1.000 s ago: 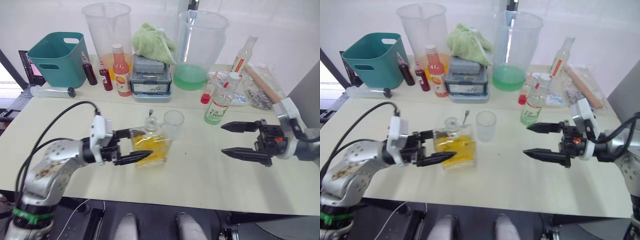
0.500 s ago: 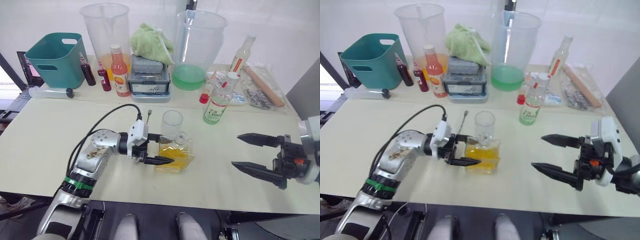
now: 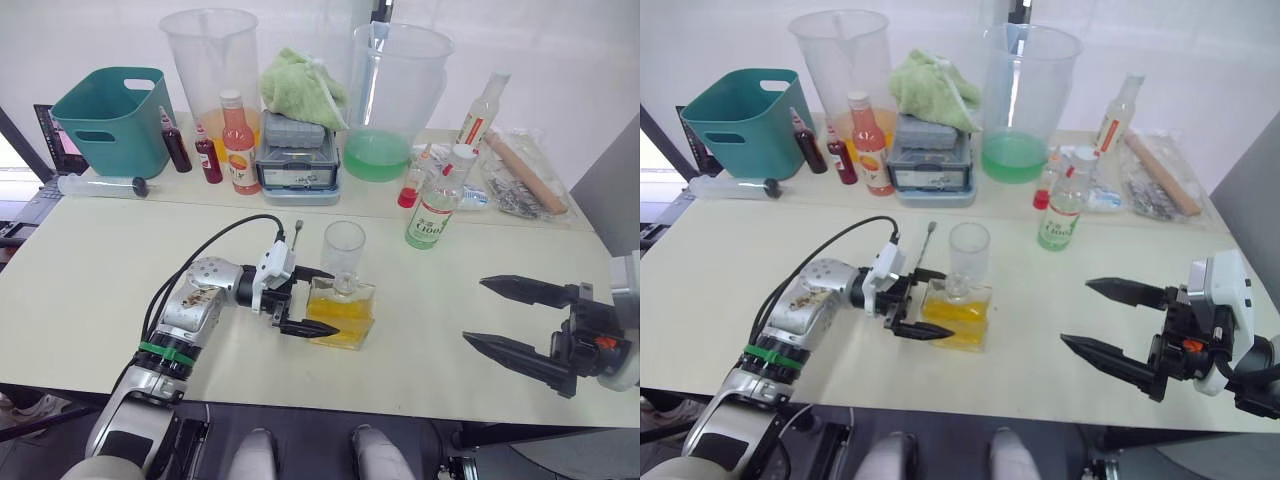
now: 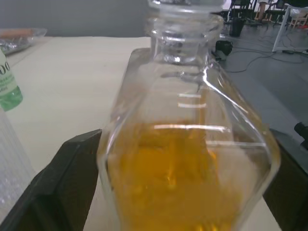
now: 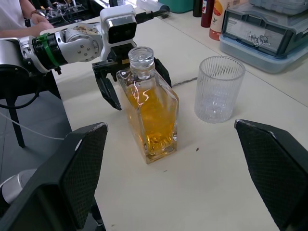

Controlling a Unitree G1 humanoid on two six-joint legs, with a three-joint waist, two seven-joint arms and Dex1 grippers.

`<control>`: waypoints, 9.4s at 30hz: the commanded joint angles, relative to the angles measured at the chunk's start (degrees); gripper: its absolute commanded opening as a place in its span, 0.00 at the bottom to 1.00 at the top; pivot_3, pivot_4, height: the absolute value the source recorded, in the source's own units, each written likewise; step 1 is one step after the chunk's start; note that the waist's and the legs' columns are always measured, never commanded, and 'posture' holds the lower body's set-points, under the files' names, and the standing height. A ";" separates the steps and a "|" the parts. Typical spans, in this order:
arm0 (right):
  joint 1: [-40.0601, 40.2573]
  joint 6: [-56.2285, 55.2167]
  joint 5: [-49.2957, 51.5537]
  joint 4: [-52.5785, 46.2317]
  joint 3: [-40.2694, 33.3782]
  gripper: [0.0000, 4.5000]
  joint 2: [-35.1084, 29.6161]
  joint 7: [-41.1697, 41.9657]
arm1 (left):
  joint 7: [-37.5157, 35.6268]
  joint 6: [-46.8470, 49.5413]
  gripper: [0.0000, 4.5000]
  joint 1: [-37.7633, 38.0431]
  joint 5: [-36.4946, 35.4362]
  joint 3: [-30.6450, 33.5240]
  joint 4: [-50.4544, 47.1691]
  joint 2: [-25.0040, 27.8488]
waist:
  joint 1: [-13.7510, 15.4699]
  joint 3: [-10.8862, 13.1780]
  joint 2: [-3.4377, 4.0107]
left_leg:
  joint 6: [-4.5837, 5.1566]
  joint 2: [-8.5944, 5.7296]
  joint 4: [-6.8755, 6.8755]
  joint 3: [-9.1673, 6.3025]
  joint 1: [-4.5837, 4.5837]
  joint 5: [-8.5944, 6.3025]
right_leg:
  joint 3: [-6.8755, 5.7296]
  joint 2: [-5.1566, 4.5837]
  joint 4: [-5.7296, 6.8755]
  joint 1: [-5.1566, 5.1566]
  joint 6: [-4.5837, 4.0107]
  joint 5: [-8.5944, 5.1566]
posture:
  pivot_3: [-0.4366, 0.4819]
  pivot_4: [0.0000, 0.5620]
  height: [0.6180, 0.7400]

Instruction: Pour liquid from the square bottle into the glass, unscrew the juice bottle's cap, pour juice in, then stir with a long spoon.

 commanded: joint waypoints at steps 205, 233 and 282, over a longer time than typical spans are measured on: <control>-20.76 -6.68 -6.96 12.03 22.51 0.99 4.04 -1.81 | 42.02 -4.70 0.62 -19.06 19.60 5.17 0.94 5.53 | 1.89 0.20 0.20 | -0.07 -0.25 -0.06 -0.84 -0.74 0.05 | -0.82 -0.18 -0.05 -0.28 -0.43 -0.06 | 0.48 0.27 0.83; -17.73 -5.54 -5.75 9.07 21.62 0.99 3.71 -8.36 | 59.34 -34.41 0.62 -23.62 45.34 -3.68 19.91 -3.02 | 1.76 0.21 0.18 | -0.07 -0.36 0.06 -1.17 -0.82 0.06 | -0.95 -0.20 0.07 -0.24 -0.41 -0.05 | 0.48 0.27 0.83; -19.91 -5.90 -11.45 10.41 20.90 0.99 2.23 -8.30 | 84.87 -42.58 0.62 -25.51 71.22 -13.38 22.48 -1.96 | 1.73 0.22 0.18 | -0.07 -0.69 0.71 -1.37 -0.84 0.07 | -1.04 -0.44 0.91 -0.22 -0.29 -0.12 | 0.48 0.27 0.83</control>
